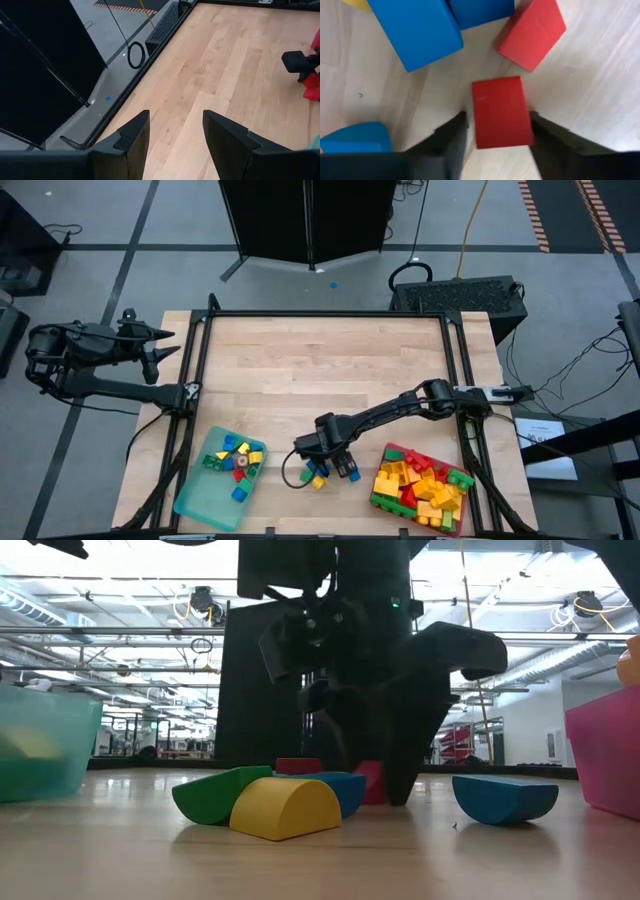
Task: Sort blocks by size
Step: Put the red block into the blue bin
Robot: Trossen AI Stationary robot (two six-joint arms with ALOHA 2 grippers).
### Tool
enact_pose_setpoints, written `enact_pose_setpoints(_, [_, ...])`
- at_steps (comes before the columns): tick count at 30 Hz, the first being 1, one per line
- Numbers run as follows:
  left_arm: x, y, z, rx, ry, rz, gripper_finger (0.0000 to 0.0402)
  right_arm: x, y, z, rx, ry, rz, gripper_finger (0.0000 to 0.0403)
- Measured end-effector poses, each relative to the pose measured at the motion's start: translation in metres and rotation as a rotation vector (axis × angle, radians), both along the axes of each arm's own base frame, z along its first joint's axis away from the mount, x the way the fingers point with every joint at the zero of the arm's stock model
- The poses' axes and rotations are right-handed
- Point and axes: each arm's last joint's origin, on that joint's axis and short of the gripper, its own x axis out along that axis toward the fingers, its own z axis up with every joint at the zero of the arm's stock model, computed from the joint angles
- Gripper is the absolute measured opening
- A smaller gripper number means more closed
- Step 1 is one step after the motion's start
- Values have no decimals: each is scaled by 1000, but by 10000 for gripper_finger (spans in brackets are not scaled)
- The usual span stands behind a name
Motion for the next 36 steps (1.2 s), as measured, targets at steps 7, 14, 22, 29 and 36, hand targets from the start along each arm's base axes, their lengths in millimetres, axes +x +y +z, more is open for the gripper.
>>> enact_pose_setpoints(7, [0,0,0,3,2,-2,187,1,-1,0,1,-11,-3,114])
enact_pose_setpoints(14, [0,0,0,2,1,-1,187,3,-2,0,3,-21,-27,114])
enact_pose_setpoints(22, [0,0,0,1,1,-1,187,6,-4,11,-24,-42,-53,114])
enact_pose_setpoints(29, [0,0,0,1,1,-1,187,20,-7,40,-58,-149,-62,114])
enact_pose_setpoints(36, [0,0,0,-3,-2,2,187,56,-20,88,28,-495,-120,114])
